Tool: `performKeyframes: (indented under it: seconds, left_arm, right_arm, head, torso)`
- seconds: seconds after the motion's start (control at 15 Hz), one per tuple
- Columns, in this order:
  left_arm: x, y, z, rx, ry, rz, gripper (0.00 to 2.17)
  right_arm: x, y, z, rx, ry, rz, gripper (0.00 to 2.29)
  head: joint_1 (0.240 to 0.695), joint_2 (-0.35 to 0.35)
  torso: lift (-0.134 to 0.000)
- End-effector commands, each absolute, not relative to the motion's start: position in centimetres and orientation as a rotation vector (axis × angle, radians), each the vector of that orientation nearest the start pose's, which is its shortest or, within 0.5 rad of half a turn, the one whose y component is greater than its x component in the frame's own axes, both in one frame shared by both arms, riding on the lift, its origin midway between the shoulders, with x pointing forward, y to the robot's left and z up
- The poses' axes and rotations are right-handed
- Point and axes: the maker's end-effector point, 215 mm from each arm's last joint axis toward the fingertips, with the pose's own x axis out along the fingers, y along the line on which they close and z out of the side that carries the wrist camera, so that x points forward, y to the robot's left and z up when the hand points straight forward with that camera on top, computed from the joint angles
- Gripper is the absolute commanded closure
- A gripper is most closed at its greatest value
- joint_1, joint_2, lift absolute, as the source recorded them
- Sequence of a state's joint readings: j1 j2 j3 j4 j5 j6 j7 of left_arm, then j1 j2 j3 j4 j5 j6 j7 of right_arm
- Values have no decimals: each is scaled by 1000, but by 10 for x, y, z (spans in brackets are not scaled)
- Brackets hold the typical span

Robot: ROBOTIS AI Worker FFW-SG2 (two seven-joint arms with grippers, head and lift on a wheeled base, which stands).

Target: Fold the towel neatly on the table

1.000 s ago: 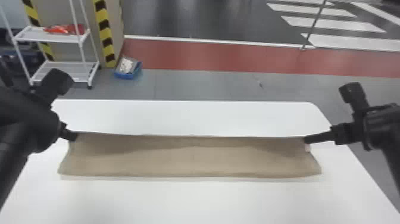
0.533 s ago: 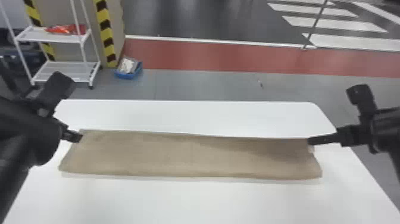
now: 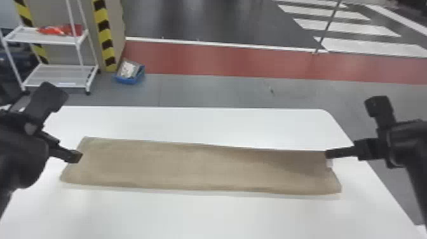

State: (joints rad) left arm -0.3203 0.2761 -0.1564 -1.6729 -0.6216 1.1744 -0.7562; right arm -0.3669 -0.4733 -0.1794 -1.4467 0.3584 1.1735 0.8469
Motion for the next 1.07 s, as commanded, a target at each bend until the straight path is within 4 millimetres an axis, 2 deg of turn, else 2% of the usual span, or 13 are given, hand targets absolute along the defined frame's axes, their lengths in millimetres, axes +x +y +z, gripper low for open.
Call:
performKeyframes:
  seconds: [0.0,0.13,0.2,0.27,0.33,0.47,0.73,1.0]
  left_arm:
    - [570,334,-407,450,886,-180,36]
    - [567,336,-407,446,885,-181,36]
    - [566,335,-408,444,885,-182,36]
    - [564,337,-407,440,883,-181,39]
    - [562,338,-407,430,880,-182,39]
    - [560,340,-408,428,883,-182,39]
    - [557,339,-405,431,870,-188,39]
    - [549,340,-405,409,866,-192,60]
  right_arm:
    - [537,-515,-413,-157,934,30,80]
    - [560,-497,-400,-264,811,101,80]
    - [560,-490,-398,-209,787,129,80]
    - [555,-477,-398,-73,815,160,80]
    - [544,-473,-408,11,869,157,80]
    - [539,-473,-419,1,900,146,80]
    - [527,-476,-430,23,940,120,87]
    - [517,-478,-431,45,956,103,90]
  head:
    - [695,-170]
    - [695,-178]
    - [695,-175]
    - [695,-168]
    - [695,-159]
    - [695,-136]
    - [695,-135]
    - [695,-139]
  torso:
    - [-124]
    - [-124]
    - [-124]
    - [-124]
    - [-124]
    - [-124]
    - [-124]
    - [-124]
